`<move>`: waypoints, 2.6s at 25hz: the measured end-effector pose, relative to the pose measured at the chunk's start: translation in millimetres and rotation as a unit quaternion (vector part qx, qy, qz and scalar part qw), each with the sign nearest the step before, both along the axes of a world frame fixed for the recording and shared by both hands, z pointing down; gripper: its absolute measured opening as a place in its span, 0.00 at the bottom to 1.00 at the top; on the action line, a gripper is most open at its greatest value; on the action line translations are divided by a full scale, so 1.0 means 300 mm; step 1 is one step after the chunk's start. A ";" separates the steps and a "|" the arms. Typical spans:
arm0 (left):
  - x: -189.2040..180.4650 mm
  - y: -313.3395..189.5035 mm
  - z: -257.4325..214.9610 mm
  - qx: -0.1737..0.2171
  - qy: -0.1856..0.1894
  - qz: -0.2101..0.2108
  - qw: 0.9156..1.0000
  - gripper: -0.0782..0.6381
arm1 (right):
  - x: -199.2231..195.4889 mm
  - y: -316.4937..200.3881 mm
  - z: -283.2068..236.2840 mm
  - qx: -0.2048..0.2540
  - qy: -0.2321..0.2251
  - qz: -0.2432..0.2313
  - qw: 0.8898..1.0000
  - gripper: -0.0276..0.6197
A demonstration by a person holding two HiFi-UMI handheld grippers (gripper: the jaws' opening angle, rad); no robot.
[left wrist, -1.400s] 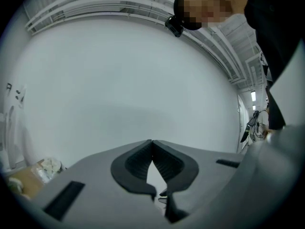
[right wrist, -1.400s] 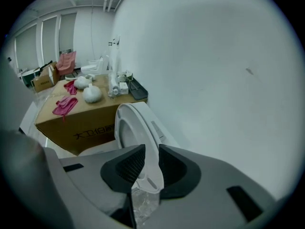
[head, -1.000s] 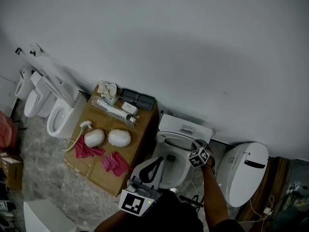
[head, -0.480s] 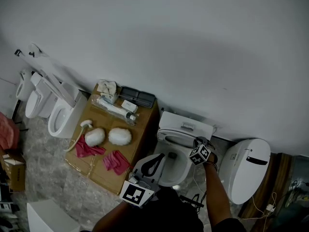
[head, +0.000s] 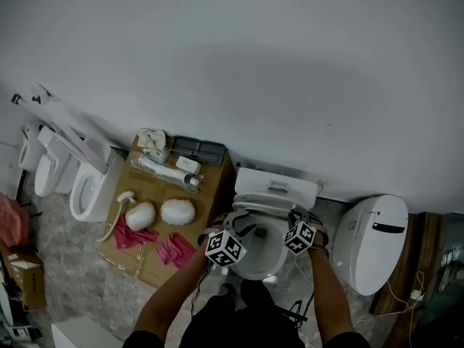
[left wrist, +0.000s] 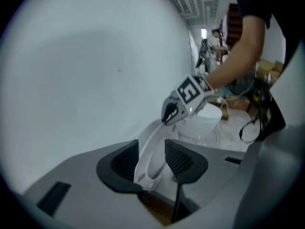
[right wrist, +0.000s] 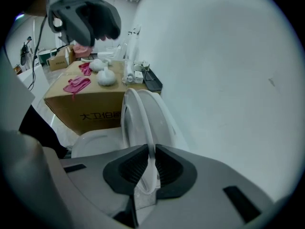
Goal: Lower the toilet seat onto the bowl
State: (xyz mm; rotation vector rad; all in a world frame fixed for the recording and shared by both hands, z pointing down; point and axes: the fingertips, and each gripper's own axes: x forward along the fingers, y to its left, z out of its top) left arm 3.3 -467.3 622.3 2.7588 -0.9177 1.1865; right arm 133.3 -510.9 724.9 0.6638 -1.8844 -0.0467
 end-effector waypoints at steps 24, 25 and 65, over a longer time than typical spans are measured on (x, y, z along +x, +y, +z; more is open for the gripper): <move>-0.022 0.139 0.377 0.055 -0.202 0.207 0.956 0.13 | -0.038 0.325 0.062 0.023 0.018 -0.044 0.999 0.14; -0.024 0.150 0.376 0.061 -0.204 0.208 0.955 0.13 | -0.040 0.339 0.065 0.024 0.018 -0.043 0.999 0.14; -0.069 0.668 0.724 0.065 -0.254 0.314 0.912 0.19 | -0.098 0.882 0.376 0.023 0.080 -0.116 0.990 0.15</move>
